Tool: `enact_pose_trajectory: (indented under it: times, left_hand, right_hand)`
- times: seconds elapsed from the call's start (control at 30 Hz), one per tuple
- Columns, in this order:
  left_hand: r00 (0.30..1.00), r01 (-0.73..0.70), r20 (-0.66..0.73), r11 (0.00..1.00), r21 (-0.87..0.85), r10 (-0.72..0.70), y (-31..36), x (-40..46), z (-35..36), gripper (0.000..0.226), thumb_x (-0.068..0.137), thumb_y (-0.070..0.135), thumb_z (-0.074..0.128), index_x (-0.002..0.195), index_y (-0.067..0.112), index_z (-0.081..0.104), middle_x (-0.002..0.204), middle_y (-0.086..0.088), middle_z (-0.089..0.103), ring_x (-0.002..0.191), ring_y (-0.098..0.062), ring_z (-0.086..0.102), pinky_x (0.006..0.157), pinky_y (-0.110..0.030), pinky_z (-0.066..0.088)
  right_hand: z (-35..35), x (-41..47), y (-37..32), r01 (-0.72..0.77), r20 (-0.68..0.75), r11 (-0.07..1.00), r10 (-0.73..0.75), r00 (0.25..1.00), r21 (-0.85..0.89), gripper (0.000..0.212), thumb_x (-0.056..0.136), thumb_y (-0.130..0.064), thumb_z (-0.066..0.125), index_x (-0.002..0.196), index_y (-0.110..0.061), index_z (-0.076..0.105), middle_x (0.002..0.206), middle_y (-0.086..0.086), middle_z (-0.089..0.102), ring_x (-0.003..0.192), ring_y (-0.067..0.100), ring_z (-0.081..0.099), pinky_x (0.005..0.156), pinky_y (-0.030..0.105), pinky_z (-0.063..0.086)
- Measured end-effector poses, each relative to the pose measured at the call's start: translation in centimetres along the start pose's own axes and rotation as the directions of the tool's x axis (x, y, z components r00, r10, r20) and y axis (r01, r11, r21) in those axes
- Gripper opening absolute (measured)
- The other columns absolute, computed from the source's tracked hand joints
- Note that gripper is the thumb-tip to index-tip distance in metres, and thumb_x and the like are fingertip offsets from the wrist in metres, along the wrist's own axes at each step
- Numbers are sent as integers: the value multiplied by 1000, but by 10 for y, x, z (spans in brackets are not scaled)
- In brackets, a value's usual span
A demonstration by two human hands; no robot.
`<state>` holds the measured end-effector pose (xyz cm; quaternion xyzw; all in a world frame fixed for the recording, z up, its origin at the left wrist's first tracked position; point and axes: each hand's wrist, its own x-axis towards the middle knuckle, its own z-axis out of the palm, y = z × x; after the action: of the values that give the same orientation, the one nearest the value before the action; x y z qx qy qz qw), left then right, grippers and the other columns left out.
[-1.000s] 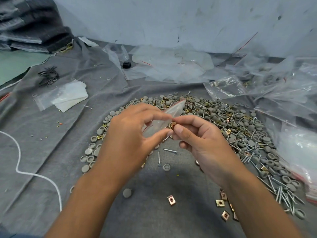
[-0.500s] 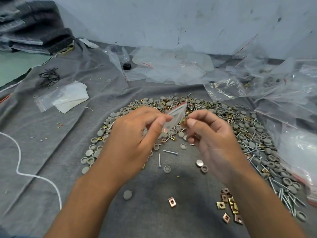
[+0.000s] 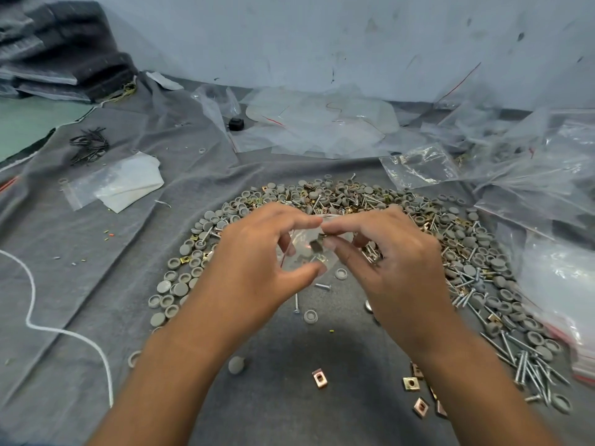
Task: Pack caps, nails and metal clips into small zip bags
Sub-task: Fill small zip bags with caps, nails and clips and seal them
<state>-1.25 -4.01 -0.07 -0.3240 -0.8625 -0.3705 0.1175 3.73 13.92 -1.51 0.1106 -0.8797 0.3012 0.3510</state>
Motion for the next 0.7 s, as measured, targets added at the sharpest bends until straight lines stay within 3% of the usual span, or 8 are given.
enact_pose_trajectory:
  times: [0.1, 0.2, 0.33, 0.47, 0.6, 0.7]
  left_hand:
    - [1000, 3, -7, 1000, 0, -3, 1, 0, 1, 50, 72, 27, 87, 120, 28, 72, 102, 21, 62, 77, -6, 56, 70, -3, 35]
    - [999, 7, -45, 1000, -11, -8, 0, 0, 0, 51, 72, 30, 86, 121, 27, 71, 105, 19, 64, 81, -8, 57, 70, -4, 36]
    - [980, 55, -190, 998, -27, -59, -4, 1, -5, 51, 73, 30, 85, 121, 28, 70, 107, 20, 63, 84, -2, 58, 72, -9, 40]
    - [929, 89, -356, 995, -43, -98, -9, 2, -15, 52, 74, 31, 82, 123, 28, 67, 100, 26, 56, 77, 7, 52, 71, -11, 40]
    - [918, 98, -382, 994, -46, -108, -9, 1, -17, 52, 74, 25, 85, 123, 24, 68, 101, 15, 60, 80, 4, 54, 75, -21, 46]
    - [921, 103, -372, 994, -43, -111, -9, 1, -17, 52, 74, 25, 86, 123, 24, 68, 108, 11, 63, 84, -3, 57, 79, -28, 50]
  right_hand:
    - [0, 0, -1, -31, -57, 998, 34, 998, 50, 12, 88, -16, 79, 100, -18, 76, 90, -19, 65, 80, -3, 57, 75, 10, 42]
    - [-2, 1, -2, -93, -93, 981, 110, 990, 173, 9, 90, -15, 78, 97, -18, 73, 87, -15, 69, 77, 6, 64, 71, 14, 45]
    - [-1, 1, 1, -187, -59, 949, 208, 976, 255, 9, 90, -17, 78, 95, -20, 71, 82, -15, 70, 74, 9, 67, 65, 10, 45]
    - [16, -11, 3, -305, 209, 937, 268, 940, 170, 6, 90, -26, 75, 96, -27, 72, 85, -19, 69, 79, 1, 65, 70, 15, 51]
    - [45, -27, -6, -231, 520, 973, 206, 829, -17, 14, 97, -29, 66, 109, -35, 71, 106, -17, 68, 100, 2, 58, 89, 32, 51]
    - [61, -34, -14, -117, 596, 992, 126, 793, -54, 22, 96, -35, 65, 118, -36, 66, 109, -17, 61, 109, 8, 50, 92, 34, 48]
